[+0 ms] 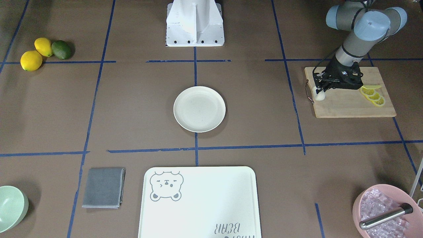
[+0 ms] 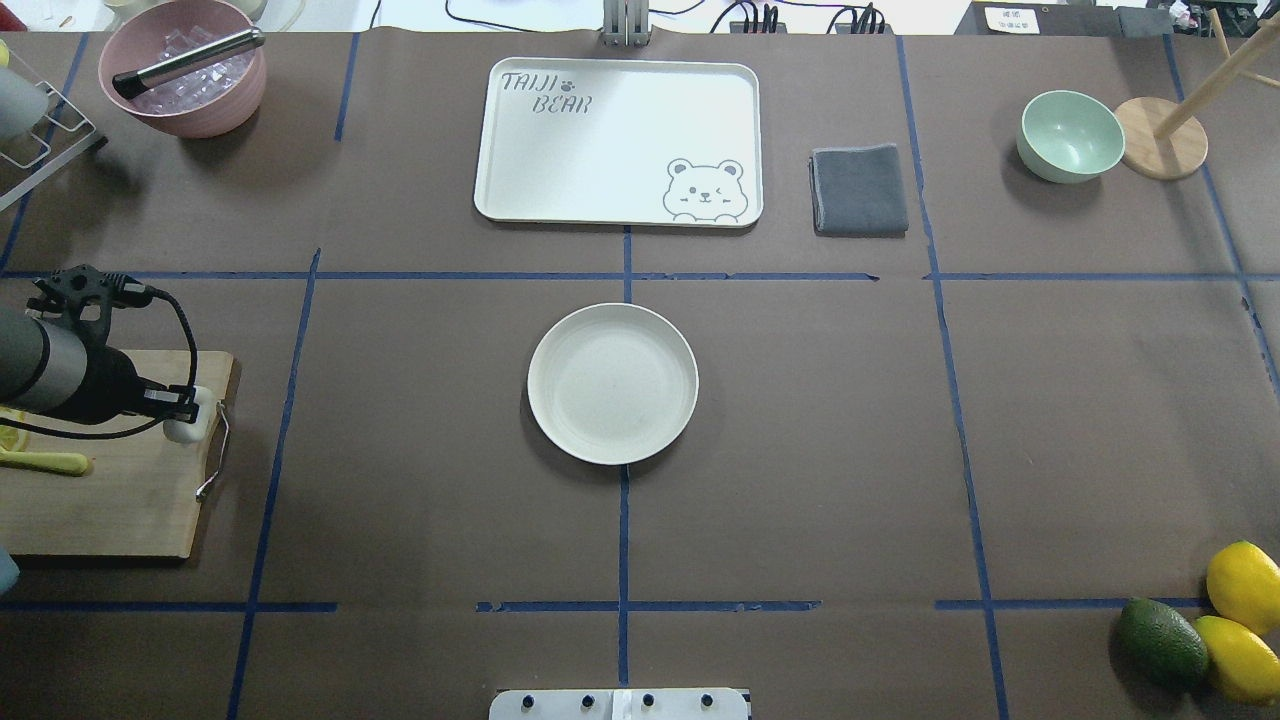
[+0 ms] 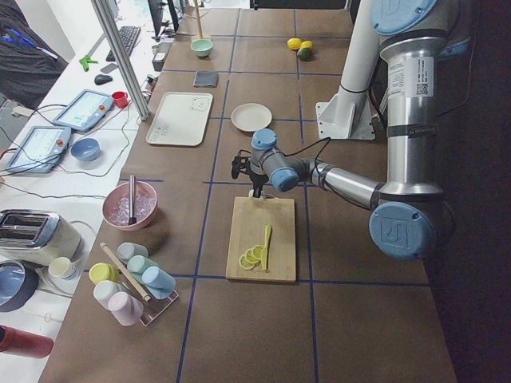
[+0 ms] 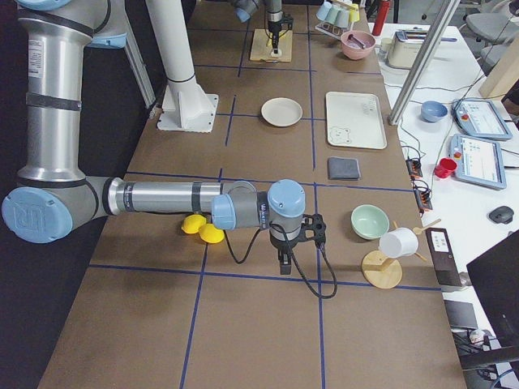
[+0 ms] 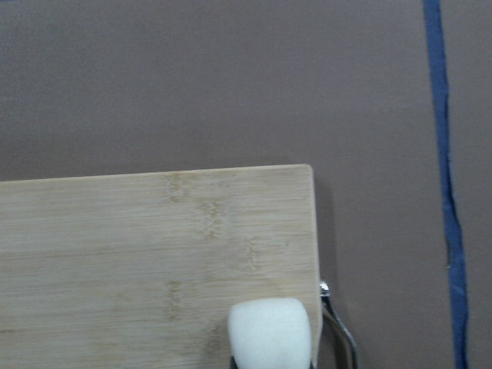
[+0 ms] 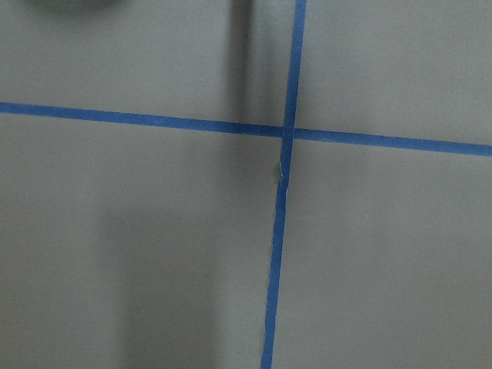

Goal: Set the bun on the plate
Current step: 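Close the left gripper on the white bun and lift it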

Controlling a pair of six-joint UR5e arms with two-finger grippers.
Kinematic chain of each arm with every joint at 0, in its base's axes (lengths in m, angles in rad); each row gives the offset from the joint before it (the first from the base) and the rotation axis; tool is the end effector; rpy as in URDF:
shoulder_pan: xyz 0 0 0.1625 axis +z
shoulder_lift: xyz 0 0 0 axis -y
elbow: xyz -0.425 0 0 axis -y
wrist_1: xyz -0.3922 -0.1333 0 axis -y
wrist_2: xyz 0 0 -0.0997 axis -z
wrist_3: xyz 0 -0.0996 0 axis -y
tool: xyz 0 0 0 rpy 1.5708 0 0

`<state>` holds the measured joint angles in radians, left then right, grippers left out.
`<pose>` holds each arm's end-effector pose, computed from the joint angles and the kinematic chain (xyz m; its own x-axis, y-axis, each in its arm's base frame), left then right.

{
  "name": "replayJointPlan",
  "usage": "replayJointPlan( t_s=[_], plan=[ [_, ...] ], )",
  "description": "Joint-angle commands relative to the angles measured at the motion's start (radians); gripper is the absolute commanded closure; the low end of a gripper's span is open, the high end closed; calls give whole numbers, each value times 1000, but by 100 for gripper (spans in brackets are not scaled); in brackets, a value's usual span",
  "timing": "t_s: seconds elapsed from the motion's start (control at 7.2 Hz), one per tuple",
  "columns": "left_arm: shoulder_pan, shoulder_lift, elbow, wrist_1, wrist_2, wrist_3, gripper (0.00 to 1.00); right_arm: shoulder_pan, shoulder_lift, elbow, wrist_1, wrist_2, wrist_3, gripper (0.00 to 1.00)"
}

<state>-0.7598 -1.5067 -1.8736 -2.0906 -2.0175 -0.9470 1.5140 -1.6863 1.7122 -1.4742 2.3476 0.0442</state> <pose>0.2916 -0.4016 0.4905 0.6641 0.0957 -0.7415 0.0220 0.9889 0.1473 0.0378 -0.4536 0.6328 0.7089 -0.0821 0.7005 0.0250 0.9955 0.0913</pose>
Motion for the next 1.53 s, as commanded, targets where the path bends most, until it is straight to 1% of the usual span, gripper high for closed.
replayJointPlan(
  t_s=[0.0, 0.28, 0.42, 0.56, 0.69, 0.83, 0.97, 1.11, 1.39],
  plan=[
    [-1, -152, -22, 134, -1, -16, 77, 0, -6, 4, 0, 1, 2, 0],
    [11, -405, -12, 391, 0, -80, 75, 0, -7, 4, 0, 2, 2, 0],
    [55, -538, 34, 476, 2, -116, 74, 0, -7, 4, 0, 4, 2, 0],
    [135, -658, 122, 486, 46, -236, 72, 0, -9, 4, 0, 5, 3, 0],
    [213, -788, 220, 485, 142, -307, 71, 0, -9, 3, 0, 2, 3, 0],
    [271, -875, 307, 475, 172, -361, 69, 0, -9, 1, 0, 1, 3, 0],
    [328, -935, 362, 472, 221, -392, 68, 0, -10, 1, 0, 4, 3, 0],
    [355, -955, 393, 468, 245, -421, 68, 0, -18, 1, 0, 2, 2, 0],
    [352, -948, 406, 443, 247, -412, 68, 0, -21, 4, 0, 5, 3, 0]
  ],
)
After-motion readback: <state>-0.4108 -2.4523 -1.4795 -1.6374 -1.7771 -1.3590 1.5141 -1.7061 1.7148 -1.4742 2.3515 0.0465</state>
